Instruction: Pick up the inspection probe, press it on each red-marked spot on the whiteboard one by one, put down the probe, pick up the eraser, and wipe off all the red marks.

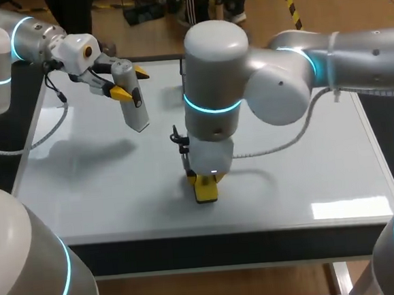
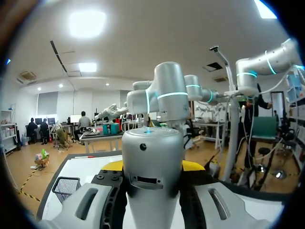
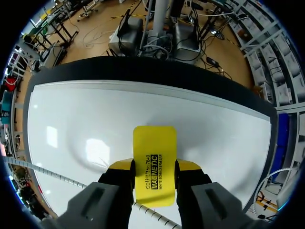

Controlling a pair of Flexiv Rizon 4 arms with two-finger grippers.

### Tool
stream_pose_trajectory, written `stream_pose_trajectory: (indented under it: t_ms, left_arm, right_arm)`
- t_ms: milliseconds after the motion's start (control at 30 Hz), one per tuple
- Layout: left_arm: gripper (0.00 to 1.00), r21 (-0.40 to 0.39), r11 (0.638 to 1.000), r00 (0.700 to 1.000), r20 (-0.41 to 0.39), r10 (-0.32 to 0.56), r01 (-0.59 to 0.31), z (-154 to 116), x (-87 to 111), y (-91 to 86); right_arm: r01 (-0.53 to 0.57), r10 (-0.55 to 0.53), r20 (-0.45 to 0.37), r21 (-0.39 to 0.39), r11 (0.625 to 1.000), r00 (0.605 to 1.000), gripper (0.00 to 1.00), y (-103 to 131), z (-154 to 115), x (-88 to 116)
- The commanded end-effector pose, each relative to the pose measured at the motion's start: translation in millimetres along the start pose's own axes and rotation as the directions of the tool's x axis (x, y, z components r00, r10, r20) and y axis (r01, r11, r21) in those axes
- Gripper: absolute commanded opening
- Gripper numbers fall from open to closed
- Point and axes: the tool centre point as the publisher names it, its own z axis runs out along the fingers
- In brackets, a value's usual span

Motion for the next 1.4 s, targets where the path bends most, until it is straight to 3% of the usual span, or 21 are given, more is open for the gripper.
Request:
stream_pose_trajectory:
  t_ms: [33, 367, 933, 1133, 1400]
  left_arm:
    - [0.0, 0.001, 1.0, 1.0, -0.003, 0.0, 0.0, -0.5, -0.9, -0.6]
    - [0.0, 0.001, 1.0, 1.0, -0.003, 0.0, 0.0, -0.5, -0.9, -0.6]
    - [0.0, 0.001, 1.0, 1.0, -0.003, 0.0, 0.0, -0.5, -0.9, -0.6]
    - [0.0, 0.001, 1.0, 1.0, -0.003, 0.0, 0.0, -0.5, -0.9, -0.6]
    - [0.0, 0.001, 1.0, 1.0, -0.003, 0.0, 0.0, -0.5, -0.9, -0.6]
  right_arm:
    - [-0.002, 0.002, -0.028, -0.003, 1.0, 1.0, 0.0, -7.4, 4.8, -0.9]
    - [-0.063, 0.062, -0.031, -0.009, 0.998, 0.998, 0.0, -19.8, 11.6, 21.7]
    - [-0.222, 0.22, -0.037, -0.032, 0.975, 0.975, 0.0, -37.1, 15.0, 92.8]
    - [-0.264, 0.262, -0.041, -0.022, 0.964, 0.964, 0.0, -38.2, 10.3, 115.9]
    - [-0.28, 0.28, -0.039, -0.002, 0.96, 0.959, 0.0, -39.2, -8.5, 132.1]
